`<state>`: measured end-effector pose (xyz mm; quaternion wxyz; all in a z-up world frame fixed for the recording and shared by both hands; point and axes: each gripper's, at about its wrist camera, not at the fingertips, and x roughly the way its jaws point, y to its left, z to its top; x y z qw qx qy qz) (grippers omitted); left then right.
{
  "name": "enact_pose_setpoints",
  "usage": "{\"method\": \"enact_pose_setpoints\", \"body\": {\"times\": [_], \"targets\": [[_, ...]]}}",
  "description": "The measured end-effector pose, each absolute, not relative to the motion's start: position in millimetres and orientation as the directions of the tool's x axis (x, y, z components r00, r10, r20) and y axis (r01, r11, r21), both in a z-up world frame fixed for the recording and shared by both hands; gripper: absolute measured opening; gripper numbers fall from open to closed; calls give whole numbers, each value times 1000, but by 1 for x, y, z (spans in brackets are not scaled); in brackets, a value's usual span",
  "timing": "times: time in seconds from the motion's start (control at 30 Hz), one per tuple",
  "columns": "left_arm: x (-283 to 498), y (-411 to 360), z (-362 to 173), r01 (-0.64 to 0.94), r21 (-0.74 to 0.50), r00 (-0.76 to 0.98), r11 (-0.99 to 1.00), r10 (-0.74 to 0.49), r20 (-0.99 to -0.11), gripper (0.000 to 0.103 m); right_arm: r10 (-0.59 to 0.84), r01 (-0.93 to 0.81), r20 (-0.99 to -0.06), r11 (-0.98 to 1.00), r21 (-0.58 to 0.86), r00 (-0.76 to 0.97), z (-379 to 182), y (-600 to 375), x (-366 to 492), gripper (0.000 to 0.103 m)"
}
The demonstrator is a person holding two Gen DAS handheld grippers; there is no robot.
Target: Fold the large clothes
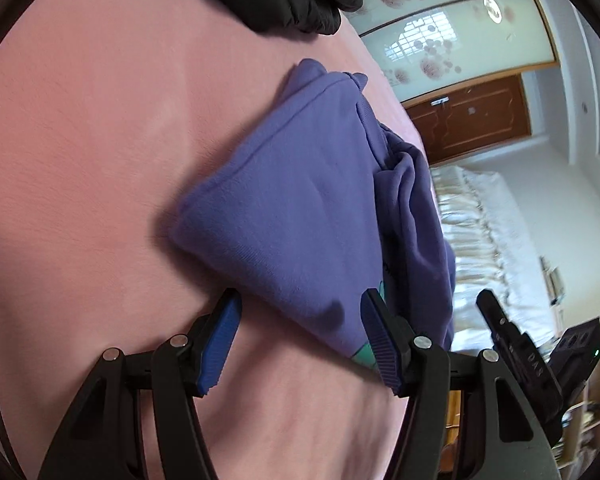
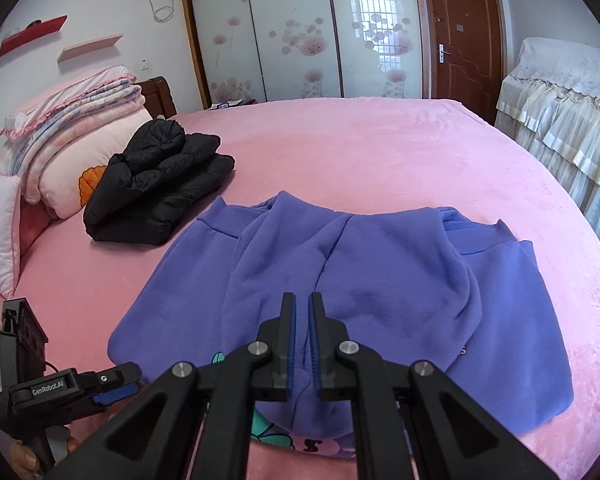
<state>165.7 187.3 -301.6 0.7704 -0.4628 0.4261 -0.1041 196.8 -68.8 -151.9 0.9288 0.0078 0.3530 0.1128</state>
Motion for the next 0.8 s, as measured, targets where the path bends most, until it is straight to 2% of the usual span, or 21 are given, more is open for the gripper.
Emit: {"method": "enact_pose_setpoints", "body": {"times": [0.07,0.27,0.57,0.8], "targets": [[172,184,-307,-219,-826,638,520,-564,-524,60,215,-209,-656,974,89,724,-155,-67,198,6],[189,177,-311,-210,-850,660,484,-571,-488,60,200,-215,-644,975,56,738,-157,-63,196,6],[208,152,-295,-174,-801,678,572,-521,-519,62,184,-208,-658,977,43,730,-165,-63,207,6],[210,152,-294,-190,-816,683,546,-523,-509,61,179,-208,-674,977,39,716,-175,-61,219,6]]}}
